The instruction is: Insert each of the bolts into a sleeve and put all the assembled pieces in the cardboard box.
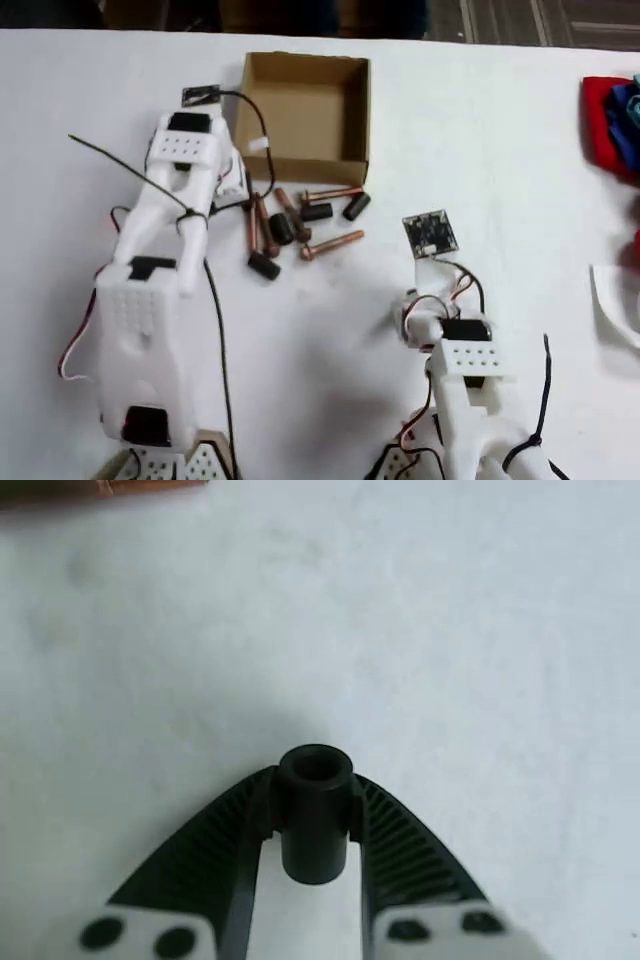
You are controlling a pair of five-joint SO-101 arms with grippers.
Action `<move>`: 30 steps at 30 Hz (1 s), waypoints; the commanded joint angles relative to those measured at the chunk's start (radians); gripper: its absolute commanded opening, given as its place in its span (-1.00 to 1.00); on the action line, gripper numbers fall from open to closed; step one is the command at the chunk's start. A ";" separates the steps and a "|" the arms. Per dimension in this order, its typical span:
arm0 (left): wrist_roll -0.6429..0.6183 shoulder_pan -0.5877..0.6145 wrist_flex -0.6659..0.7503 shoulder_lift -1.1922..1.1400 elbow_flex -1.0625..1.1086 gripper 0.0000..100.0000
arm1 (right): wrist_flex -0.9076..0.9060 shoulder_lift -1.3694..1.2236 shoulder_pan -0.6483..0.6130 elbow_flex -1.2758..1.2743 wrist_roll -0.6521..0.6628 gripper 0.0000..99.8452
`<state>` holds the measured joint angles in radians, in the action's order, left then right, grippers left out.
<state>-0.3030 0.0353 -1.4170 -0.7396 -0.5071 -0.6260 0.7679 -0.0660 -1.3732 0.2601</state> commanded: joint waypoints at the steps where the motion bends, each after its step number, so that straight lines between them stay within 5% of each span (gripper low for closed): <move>1: 0.009 -0.038 -0.026 -0.031 -0.096 -0.58 | 0.016 0.024 0.004 0.005 -0.006 -0.96; 16: 0.008 -0.092 -0.302 -0.107 -0.469 -0.58 | 0.031 0.022 0.004 0.002 -0.006 -0.96; 30: 0.012 -0.120 -0.250 -0.304 -0.479 -0.58 | 0.030 0.022 0.004 0.002 -0.006 -0.96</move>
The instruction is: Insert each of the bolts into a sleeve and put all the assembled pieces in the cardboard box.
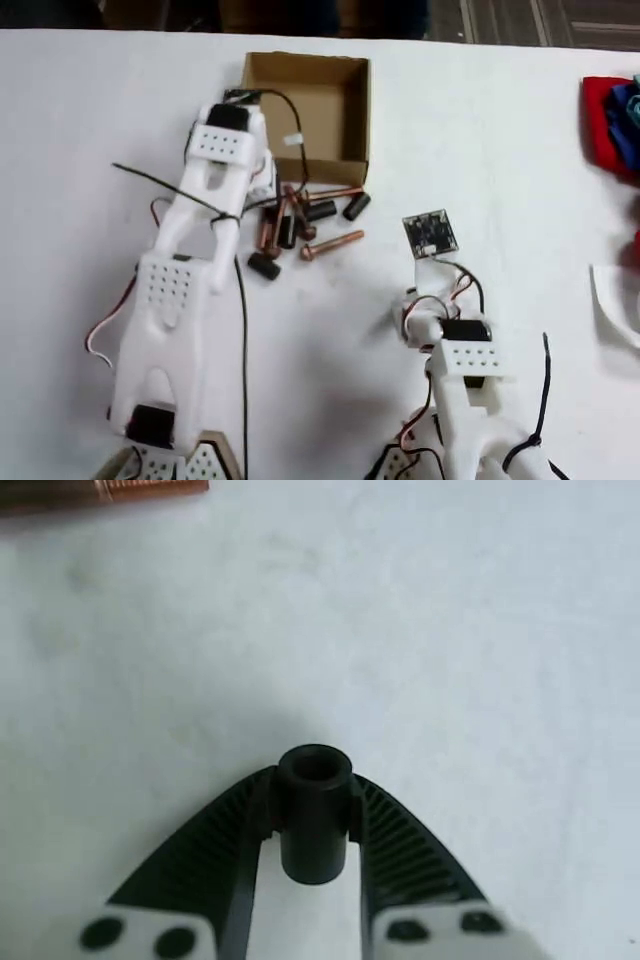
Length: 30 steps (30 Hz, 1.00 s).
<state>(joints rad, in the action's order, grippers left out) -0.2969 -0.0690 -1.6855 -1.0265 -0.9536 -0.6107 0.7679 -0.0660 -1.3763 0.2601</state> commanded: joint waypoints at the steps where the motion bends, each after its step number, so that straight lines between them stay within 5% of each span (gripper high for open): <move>1: 0.006 -0.015 0.021 -0.029 -0.033 -0.58 | 0.015 0.022 0.004 0.005 -0.006 -0.96; 5: 0.006 -0.012 0.015 -0.049 -0.033 -0.61 | 0.015 0.022 0.004 0.005 -0.006 -0.96; 10: 0.057 -0.008 0.012 -0.054 -0.033 -0.97 | 0.015 0.022 0.004 0.005 -0.006 -0.96; 18: 0.104 -0.002 -0.103 -0.017 0.005 -0.95 | 0.015 0.022 0.004 0.003 -0.006 -0.96; 25: 0.123 0.086 -0.098 0.196 0.409 -0.95 | 0.015 0.022 0.004 0.000 -0.006 -0.96; 30: 0.273 0.198 -0.012 0.446 0.717 -0.95 | 0.015 0.022 0.004 0.000 -0.006 -0.96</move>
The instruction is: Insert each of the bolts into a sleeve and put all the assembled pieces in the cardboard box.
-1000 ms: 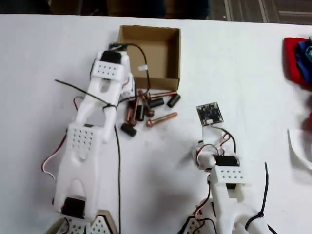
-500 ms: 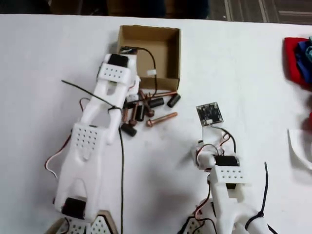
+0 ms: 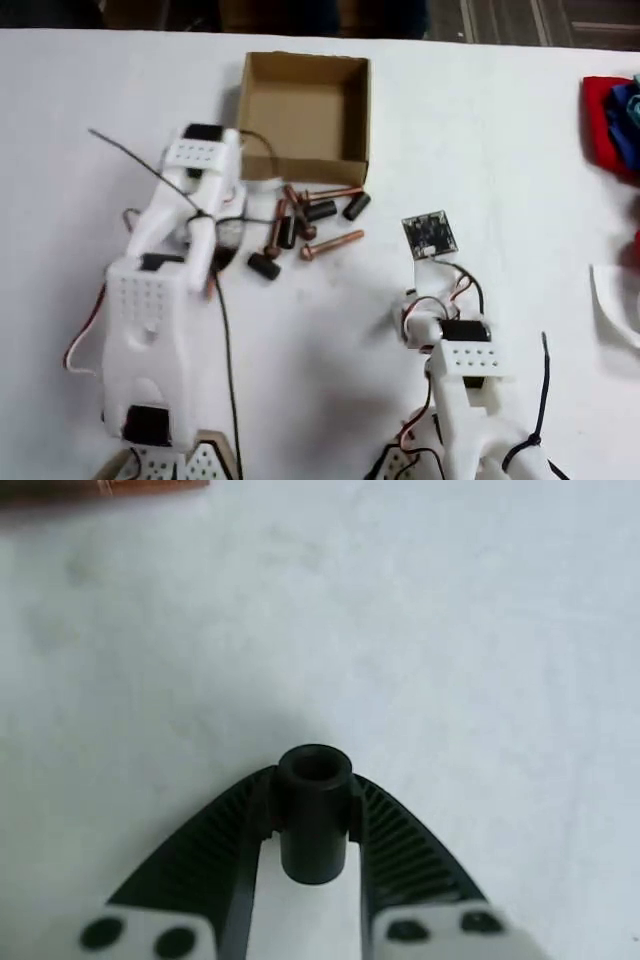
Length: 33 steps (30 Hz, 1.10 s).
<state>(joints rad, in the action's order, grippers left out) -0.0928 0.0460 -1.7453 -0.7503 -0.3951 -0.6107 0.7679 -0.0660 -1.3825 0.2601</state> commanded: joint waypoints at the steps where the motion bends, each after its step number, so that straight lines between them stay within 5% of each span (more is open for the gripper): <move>1: 0.089 0.104 0.097 0.216 0.216 -0.95 | 0.015 0.022 0.004 0.006 -0.006 -0.96; 10: 0.172 0.137 0.465 0.365 0.552 -0.94 | 0.015 0.022 0.004 0.006 -0.006 -0.96; 17: 0.167 0.138 0.496 0.367 0.556 -0.72 | 0.015 0.022 0.004 0.006 -0.006 -0.96; 33: 0.164 0.138 0.503 0.365 0.438 -0.78 | 0.016 0.024 0.004 0.006 -0.006 -0.96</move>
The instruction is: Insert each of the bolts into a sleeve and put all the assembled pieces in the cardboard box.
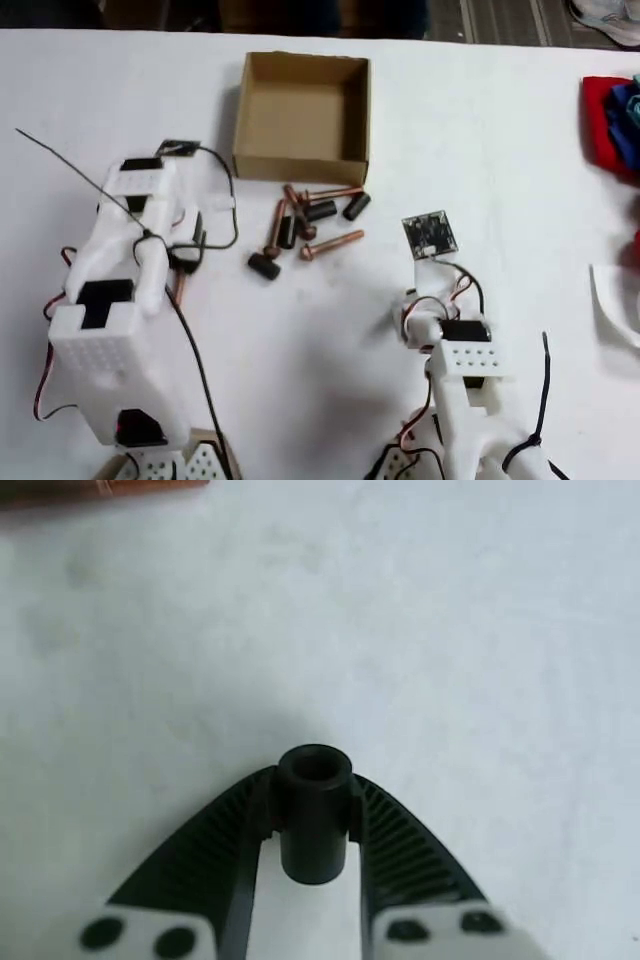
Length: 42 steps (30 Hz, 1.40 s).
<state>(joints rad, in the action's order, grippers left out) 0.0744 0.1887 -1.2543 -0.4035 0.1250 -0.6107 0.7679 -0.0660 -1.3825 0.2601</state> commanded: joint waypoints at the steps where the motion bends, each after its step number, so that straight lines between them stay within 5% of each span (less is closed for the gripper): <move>1: -0.003 -0.006 0.008 0.018 -0.087 -0.77 | 0.016 0.025 0.004 0.006 -0.006 -0.96; 16: -0.002 -0.003 0.009 0.015 -0.076 -0.70 | 0.016 0.025 0.004 0.006 -0.005 -0.96; 21: 0.006 -0.005 0.014 -0.021 -0.041 -0.95 | 0.016 0.025 0.004 0.006 -0.005 -0.96; 31: 0.006 -0.018 0.003 -0.074 -0.079 -0.95 | 0.015 0.030 0.005 0.006 -0.006 -0.96; 36: -0.002 -0.077 -0.092 -0.038 -0.196 -0.95 | 0.022 0.033 -0.005 0.023 -0.014 -0.96; 42: -0.002 -0.141 -0.295 0.222 -0.371 -0.95 | 0.090 0.085 -0.185 0.160 -0.075 -0.96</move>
<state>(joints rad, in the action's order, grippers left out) 0.0729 0.0829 -1.4615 -0.3759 -0.1511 -0.5493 0.7956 -0.1718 -1.3180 0.2386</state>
